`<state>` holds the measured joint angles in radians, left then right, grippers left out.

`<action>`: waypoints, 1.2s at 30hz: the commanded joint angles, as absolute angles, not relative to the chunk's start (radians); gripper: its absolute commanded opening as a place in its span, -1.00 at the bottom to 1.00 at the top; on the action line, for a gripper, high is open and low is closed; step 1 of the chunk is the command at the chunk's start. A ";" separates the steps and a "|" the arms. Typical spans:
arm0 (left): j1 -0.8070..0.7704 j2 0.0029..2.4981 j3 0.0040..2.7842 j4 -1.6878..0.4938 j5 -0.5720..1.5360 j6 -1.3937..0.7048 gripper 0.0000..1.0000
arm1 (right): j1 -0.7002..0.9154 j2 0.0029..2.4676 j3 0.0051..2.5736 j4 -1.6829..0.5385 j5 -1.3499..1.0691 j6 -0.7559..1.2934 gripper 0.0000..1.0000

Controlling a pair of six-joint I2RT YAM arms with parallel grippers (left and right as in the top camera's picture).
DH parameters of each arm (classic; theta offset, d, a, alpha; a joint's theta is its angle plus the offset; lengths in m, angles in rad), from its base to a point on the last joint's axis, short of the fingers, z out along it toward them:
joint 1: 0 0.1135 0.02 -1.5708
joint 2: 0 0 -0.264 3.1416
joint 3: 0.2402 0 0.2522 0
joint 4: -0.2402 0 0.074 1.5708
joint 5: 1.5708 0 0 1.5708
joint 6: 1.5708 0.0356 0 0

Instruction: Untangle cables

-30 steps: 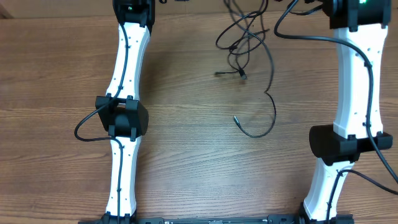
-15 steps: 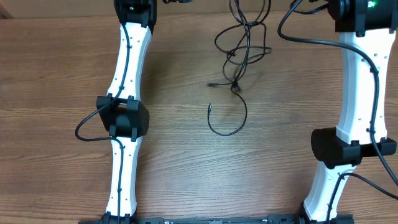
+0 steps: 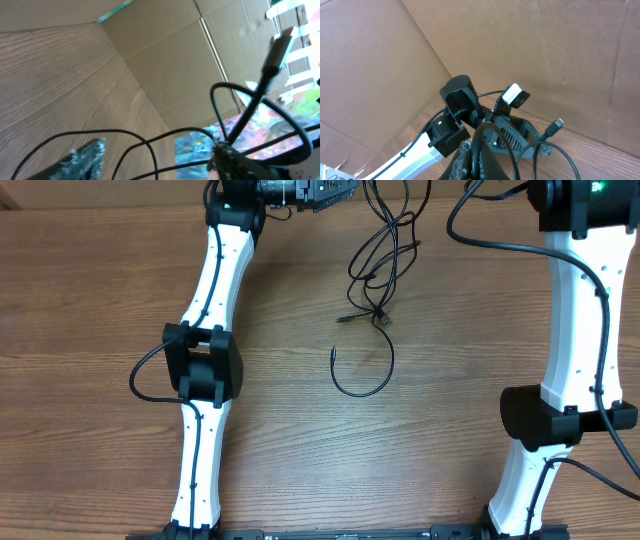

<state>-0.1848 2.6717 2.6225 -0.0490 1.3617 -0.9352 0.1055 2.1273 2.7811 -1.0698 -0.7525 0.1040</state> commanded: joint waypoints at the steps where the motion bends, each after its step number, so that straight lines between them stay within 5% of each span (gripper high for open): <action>1: -0.232 2.657 2.631 -0.020 1.342 -0.895 0.55 | 0.103 2.092 2.784 -1.060 -0.765 0.117 -0.92; 7: -0.275 2.657 2.631 0.041 1.351 -0.938 0.49 | 0.103 2.092 2.784 -1.060 -0.765 0.128 -0.92; 10: -0.283 2.657 2.631 0.072 1.358 -0.991 0.24 | 0.103 2.092 2.784 -1.060 -0.765 0.128 -0.92; 11: -0.283 2.657 2.631 0.092 1.358 -1.003 -0.44 | 0.103 2.092 2.784 -1.060 -0.765 0.128 -0.92; 12: -0.283 2.657 2.631 0.097 1.356 -1.009 -0.91 | 0.103 2.092 2.784 -1.060 -0.765 0.128 -0.92; 36: 0.080 2.657 2.631 0.102 1.493 -1.018 -0.92 | -0.167 2.089 2.784 -1.056 -0.642 0.131 -0.92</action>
